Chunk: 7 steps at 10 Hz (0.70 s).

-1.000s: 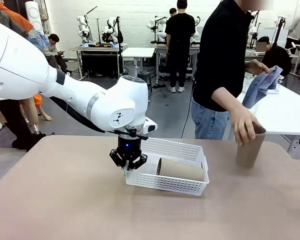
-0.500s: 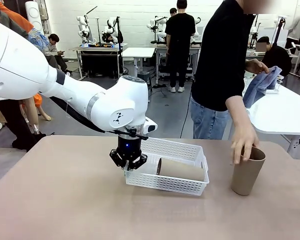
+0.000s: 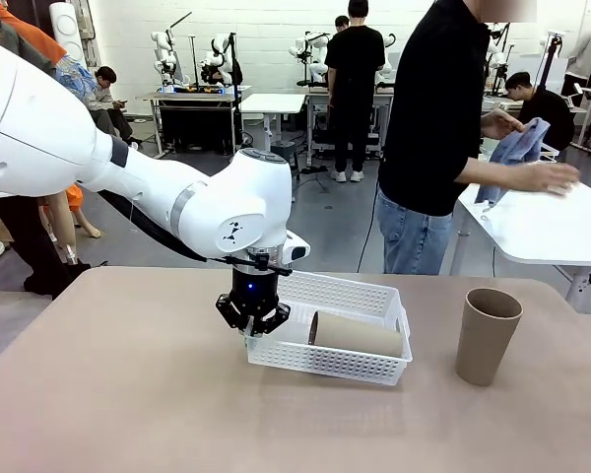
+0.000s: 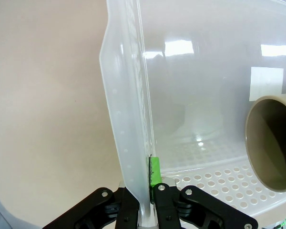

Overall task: Clean and organize the cups into the basket.
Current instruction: Pick up the Reusable plastic cup from the right side of the table and stack it inside the Organizing basket in the center of the table.

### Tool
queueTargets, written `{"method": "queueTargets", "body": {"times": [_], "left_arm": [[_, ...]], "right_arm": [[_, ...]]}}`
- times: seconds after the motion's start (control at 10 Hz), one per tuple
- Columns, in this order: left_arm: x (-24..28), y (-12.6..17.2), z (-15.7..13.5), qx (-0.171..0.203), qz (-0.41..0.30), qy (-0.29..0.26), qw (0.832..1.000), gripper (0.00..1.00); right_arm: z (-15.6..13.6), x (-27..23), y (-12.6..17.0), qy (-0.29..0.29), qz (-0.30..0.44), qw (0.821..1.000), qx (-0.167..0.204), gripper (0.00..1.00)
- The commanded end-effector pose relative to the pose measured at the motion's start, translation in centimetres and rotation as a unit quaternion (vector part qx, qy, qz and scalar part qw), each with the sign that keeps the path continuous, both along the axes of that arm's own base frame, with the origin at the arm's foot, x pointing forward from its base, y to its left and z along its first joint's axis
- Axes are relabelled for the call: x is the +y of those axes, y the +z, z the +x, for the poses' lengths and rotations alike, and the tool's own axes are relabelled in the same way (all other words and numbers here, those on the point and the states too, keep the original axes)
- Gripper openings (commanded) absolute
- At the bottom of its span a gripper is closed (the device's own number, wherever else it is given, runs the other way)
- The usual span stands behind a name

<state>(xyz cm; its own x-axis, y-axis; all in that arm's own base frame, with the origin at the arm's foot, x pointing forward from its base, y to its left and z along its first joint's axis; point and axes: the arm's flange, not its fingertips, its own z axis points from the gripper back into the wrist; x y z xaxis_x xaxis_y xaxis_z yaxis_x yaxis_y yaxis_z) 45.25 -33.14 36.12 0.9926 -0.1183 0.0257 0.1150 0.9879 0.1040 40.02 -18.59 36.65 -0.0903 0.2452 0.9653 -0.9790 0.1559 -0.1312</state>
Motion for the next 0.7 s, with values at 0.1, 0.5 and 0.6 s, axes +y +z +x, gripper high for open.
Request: {"method": "queueTargets", "body": {"times": [0.1,0.5,0.6], "left_arm": [[-0.1,-0.5,-0.2,0.001,0.007,-0.007,1.0,0.0],[-0.1,-0.5,-0.2,0.001,0.007,-0.007,1.0,0.0],[-0.1,-0.5,-0.2,0.001,0.007,-0.007,1.0,0.0]], "right_arm": [[2.1,0.1,-4.5,0.014,-0.032,0.999,0.04,1.0],[4.4,2.5,-8.5,0.025,-0.068,0.995,0.076,1.0],[4.9,3.3,-8.9,0.026,-0.078,0.994,0.077,1.0]]}}
